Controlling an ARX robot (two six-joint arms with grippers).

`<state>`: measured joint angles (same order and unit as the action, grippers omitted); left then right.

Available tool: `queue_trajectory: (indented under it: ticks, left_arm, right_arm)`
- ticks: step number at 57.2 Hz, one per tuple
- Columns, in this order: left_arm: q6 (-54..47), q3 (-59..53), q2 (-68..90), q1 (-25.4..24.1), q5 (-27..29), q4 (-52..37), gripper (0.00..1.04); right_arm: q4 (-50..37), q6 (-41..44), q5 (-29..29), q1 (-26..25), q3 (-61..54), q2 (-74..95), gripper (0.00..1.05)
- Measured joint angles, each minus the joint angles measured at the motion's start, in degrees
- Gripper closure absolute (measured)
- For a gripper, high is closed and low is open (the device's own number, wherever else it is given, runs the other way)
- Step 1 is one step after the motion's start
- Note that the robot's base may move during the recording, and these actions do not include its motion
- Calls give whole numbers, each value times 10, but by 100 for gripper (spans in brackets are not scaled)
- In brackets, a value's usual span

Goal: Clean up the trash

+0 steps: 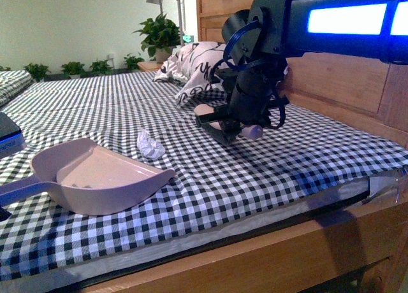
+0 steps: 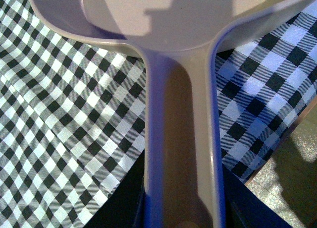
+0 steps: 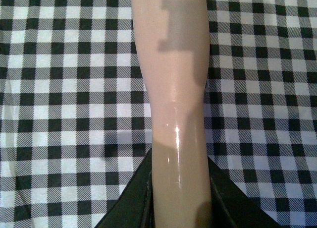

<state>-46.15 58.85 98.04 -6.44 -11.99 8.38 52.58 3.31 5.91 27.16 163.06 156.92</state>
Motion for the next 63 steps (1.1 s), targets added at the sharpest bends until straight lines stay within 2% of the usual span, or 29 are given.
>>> queue_trajectory:
  ticks: [16,19,23,30,31,36,39,47,52,58,61,63]
  left_arm:
    - [-1,0,0,0,0,0,78]
    - [-1,0,0,0,0,0,78]
    - [-1,0,0,0,0,0,78]
    - [-1,0,0,0,0,0,78]
    - [-1,0,0,0,0,0,78]
    - [-1,0,0,0,0,0,78]
    - [-1,0,0,0,0,0,78]
    - [-1,0,0,0,0,0,78]
    - [-1,0,0,0,0,0,78]
    - [-1,0,0,0,0,0,78]
    - [55,-26,-2,0,29,-84,78]
    - [127,-41,-4,-1,53,-149,78]
  right_arm:
    - [26,47,-57,30,22,14,84]
    - [19,56,-87,37,9,9,84]
    - [-1,80,-170,43,-56,-25,84]
    - [-8,111,-263,48,-153,-91,84]
    - [-11,119,-295,47,-177,-113,84]
    - [-32,125,-350,40,-219,-167,84]
    - [-42,129,-353,33,-231,-195,84]
    - [-84,141,-314,5,-286,-278,84]
    - [-154,138,-273,-22,-376,-338,84]
    - [-277,75,-214,-44,-496,-391,84]
    - [-342,31,-197,-57,-564,-434,84]
    - [-379,-5,-193,-70,-610,-473,84]
